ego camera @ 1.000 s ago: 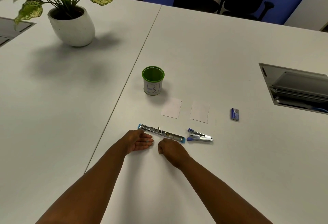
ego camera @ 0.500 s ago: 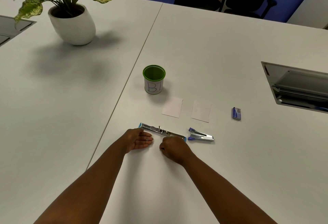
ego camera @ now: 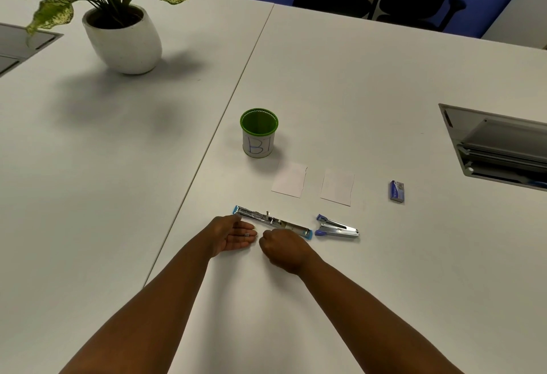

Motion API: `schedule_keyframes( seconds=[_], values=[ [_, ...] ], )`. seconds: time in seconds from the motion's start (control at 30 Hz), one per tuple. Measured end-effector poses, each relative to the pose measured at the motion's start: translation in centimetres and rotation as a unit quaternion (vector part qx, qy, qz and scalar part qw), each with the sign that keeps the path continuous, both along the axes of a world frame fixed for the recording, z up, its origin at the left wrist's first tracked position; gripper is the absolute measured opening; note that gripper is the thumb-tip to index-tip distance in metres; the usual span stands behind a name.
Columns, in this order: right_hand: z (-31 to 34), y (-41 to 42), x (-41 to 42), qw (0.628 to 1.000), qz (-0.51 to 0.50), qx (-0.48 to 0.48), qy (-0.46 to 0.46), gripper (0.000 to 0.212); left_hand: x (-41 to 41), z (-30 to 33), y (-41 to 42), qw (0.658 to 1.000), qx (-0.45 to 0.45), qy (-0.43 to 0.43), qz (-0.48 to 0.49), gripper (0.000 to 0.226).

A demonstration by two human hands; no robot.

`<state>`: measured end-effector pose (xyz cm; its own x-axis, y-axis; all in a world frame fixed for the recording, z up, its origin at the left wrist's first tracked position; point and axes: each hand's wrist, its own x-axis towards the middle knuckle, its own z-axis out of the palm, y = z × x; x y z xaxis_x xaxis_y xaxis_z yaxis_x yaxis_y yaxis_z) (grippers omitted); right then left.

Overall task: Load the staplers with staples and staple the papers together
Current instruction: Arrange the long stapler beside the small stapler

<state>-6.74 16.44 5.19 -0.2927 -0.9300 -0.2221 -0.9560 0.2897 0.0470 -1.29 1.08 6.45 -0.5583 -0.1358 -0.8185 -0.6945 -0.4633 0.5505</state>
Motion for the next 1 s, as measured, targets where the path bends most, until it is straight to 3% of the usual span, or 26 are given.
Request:
schedule_keyframes(
  seconds=[0.03, 0.07, 0.13, 0.2, 0.27, 0.37, 0.47, 0.53, 0.63, 0.7, 1.0],
  values=[
    [0.1, 0.0, -0.1, 1.000, 0.022, -0.009, -0.010, 0.006, 0.0, 0.0, -0.1, 1.000, 0.001, 0.000, 0.001, 0.038],
    [-0.1, -0.1, -0.3, 0.999, 0.007, -0.006, -0.033, 0.008, 0.1, 0.0, -0.1, 1.000, 0.002, -0.001, 0.001, 0.038],
    [0.2, -0.1, -0.5, 0.988, -0.088, -0.019, -0.125, 0.019, 0.1, 0.0, -0.2, 1.000, 0.001, -0.001, -0.003, 0.038],
    [0.5, 0.1, -0.9, 0.954, -0.208, -0.086, -0.200, 0.016, 0.2, -0.1, -0.3, 1.000, 0.000, 0.001, -0.006, 0.038],
    [0.6, 0.6, -1.4, 0.882, -0.325, -0.181, -0.288, 0.006, 0.3, -0.3, -0.4, 1.000, 0.005, 0.002, -0.010, 0.038],
    [1.7, 1.1, -2.1, 0.761, -0.422, -0.266, -0.414, 0.022, 0.2, -0.5, -0.3, 1.000, 0.015, -0.003, -0.024, 0.039],
    [2.6, 1.1, -2.3, 0.697, -0.445, -0.279, -0.489, 0.026, -0.1, -0.4, 0.2, 0.999, 0.024, -0.003, -0.033, 0.040],
    [2.4, 1.0, -2.3, 0.711, -0.444, -0.258, -0.480, 0.023, -0.3, -0.2, 0.5, 0.999, 0.019, -0.003, -0.033, 0.040],
    [1.5, 1.1, -1.7, 0.815, -0.394, -0.159, -0.394, 0.005, -0.4, -0.1, 0.4, 1.000, 0.006, -0.003, -0.024, 0.039],
    [0.8, 1.1, -1.1, 0.861, -0.353, -0.097, -0.353, 0.015, -0.3, -0.1, 0.2, 1.000, 0.002, -0.004, -0.018, 0.038],
    [0.2, 0.5, -0.9, 0.935, -0.220, -0.036, -0.276, 0.017, 0.0, -0.2, 0.1, 1.000, 0.004, -0.007, -0.007, 0.039]
  ],
)
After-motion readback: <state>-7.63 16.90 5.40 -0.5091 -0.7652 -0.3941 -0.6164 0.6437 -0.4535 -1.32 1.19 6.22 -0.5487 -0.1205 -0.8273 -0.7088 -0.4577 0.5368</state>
